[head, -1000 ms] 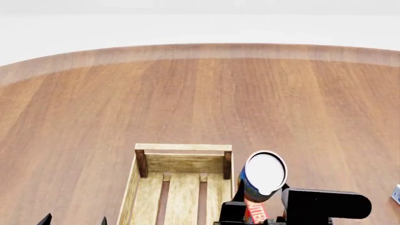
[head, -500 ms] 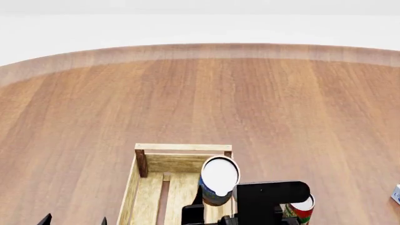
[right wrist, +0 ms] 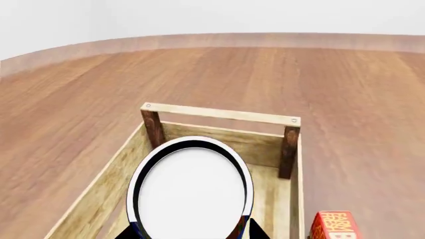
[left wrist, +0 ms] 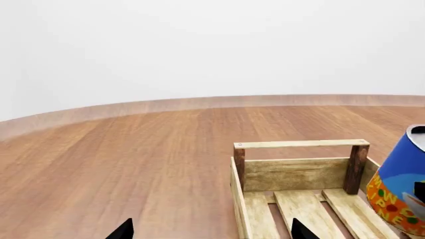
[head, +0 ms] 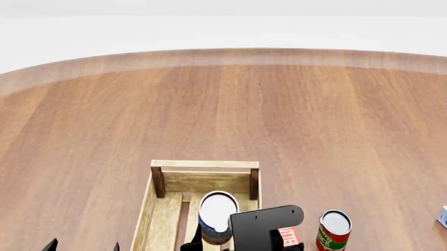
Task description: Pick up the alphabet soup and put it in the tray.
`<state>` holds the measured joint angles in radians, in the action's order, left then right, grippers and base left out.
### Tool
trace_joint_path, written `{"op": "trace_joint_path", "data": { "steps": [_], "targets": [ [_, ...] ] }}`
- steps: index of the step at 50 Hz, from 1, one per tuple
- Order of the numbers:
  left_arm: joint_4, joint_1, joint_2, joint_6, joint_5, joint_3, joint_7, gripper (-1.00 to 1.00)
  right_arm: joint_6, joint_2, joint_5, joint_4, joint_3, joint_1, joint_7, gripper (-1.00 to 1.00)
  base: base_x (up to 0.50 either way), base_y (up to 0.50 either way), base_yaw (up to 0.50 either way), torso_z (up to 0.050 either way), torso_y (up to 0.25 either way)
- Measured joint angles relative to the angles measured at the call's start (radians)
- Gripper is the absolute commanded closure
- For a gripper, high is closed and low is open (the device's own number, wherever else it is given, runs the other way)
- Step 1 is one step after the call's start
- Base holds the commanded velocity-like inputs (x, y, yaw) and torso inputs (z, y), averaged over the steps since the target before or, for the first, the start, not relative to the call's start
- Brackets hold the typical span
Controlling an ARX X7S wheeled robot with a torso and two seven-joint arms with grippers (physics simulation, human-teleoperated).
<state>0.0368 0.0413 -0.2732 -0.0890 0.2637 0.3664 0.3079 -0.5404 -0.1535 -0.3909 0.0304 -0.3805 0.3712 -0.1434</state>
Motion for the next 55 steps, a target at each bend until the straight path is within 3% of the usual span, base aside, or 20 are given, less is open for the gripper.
{"op": "trace_joint_path", "data": {
  "steps": [22,55],
  "targets": [
    [0.001,0.001,-0.004,-0.004,0.002,0.007,0.007,-1.0,0.108,0.041,0.03,0.246,-0.048,0.053,0.04,1.0,0.0,0.0,0.0,0.0,0.001],
    [0.0,0.002,-0.012,-0.01,0.006,0.017,0.015,-1.0,0.175,0.063,0.039,0.397,-0.091,0.087,0.063,1.0,0.0,0.0,0.0,0.0,0.0]
  ]
}}
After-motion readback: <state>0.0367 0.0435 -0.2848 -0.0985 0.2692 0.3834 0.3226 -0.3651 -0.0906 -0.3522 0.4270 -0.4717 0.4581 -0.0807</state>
